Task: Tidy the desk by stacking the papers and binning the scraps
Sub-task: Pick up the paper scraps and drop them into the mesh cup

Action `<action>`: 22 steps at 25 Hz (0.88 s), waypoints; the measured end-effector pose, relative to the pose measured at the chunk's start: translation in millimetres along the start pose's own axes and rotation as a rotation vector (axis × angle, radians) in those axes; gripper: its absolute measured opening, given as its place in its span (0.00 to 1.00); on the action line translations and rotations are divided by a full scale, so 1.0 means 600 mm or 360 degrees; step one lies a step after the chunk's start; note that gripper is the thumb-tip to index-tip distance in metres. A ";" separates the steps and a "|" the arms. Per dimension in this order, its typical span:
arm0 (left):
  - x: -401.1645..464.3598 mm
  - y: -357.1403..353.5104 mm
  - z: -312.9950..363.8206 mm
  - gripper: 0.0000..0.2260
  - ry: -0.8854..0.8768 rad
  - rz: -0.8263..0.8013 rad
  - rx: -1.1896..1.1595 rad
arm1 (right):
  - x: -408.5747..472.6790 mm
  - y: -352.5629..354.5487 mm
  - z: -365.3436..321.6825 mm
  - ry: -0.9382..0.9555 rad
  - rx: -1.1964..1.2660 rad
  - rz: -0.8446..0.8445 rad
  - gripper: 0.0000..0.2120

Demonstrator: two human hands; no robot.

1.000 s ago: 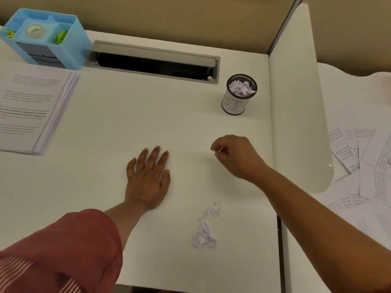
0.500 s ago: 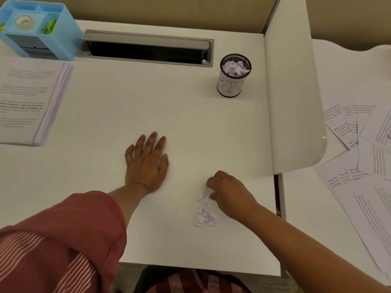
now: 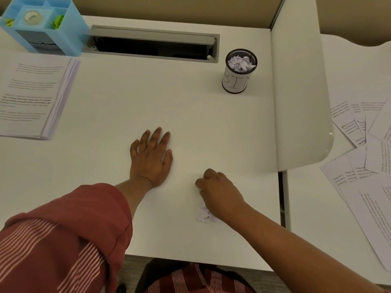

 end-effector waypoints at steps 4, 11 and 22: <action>0.000 -0.001 0.000 0.26 0.0005 0.0010 -0.0012 | 0.010 -0.006 0.013 0.0101 -0.0026 0.0079 0.08; 0.000 -0.002 -0.001 0.26 0.0005 0.0006 -0.0025 | 0.046 0.039 0.057 -0.0293 0.0560 0.0184 0.08; -0.002 -0.001 -0.002 0.27 0.0005 0.0034 -0.0059 | 0.228 0.306 0.179 -0.0687 0.1268 0.0995 0.07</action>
Point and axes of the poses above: each hand's wrist, its own x-axis towards the middle knuckle, its own y-axis out of the back of the hand, z = x × y, the point moved 7 cm from there along x, towards the middle knuckle, and after that the axes turned 14 degrees about z, right-handed, at the moved point
